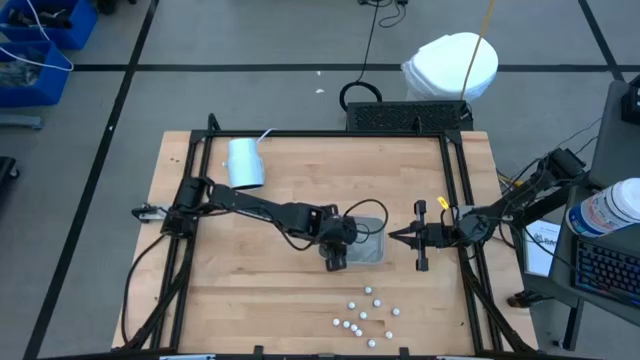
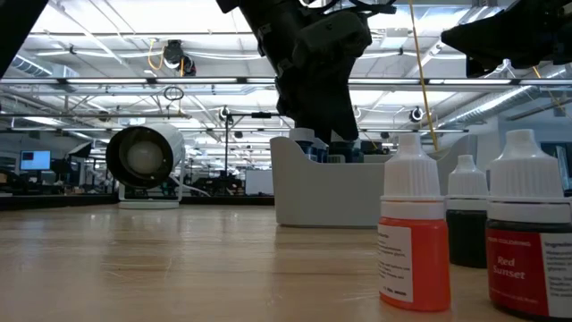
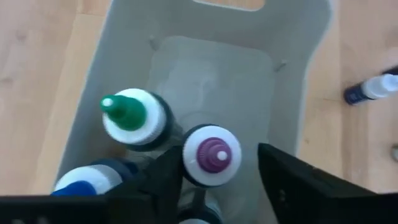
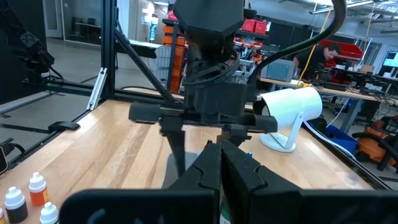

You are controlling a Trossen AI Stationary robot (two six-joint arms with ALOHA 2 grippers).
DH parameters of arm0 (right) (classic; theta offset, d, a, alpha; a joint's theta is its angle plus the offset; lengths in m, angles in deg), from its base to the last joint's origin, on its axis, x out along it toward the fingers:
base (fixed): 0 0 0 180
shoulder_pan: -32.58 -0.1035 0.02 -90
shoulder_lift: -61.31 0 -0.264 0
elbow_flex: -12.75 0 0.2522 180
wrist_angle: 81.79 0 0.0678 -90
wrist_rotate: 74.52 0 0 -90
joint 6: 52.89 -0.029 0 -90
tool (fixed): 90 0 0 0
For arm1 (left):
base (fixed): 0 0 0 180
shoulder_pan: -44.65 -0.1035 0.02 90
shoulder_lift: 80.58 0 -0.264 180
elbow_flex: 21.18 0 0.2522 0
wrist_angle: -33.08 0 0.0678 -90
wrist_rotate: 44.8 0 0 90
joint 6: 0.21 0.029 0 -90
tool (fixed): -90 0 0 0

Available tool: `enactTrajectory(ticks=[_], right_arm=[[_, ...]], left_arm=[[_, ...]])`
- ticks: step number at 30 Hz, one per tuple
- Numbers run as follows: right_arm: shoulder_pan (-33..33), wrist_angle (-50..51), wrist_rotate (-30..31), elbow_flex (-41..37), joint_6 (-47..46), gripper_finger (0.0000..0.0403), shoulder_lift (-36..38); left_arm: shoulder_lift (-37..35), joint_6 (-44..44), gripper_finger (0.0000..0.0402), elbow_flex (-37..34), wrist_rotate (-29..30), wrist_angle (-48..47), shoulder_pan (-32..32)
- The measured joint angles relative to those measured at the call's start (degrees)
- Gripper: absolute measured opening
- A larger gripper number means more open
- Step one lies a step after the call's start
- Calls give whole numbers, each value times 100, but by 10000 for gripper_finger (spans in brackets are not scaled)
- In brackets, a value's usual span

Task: Pick & Place food coloring
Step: Put the large purple food coloring bottle into the gray bin, then put the red food coloring bottle into the gray bin

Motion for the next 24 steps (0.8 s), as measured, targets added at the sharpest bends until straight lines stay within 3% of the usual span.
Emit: enactTrajectory(ticks=[9,14,18,21,24], right_arm=[[-2,146,0,-4,-15,0,2],[-2,229,-2,-7,-15,0,2],[-1,280,-17,-9,-7,0,2],[0,286,-17,-9,-2,0,2],[0,346,-18,-7,-2,0,2]], left_arm=[[-859,32,320,3,-231,-314,4],[-2136,-47,333,482,-359,-2084,60],[-3250,-182,284,346,11,-3223,413],[-4059,-694,210,-294,366,-3531,831],[-4908,-1450,115,-1411,820,-3108,1377]])
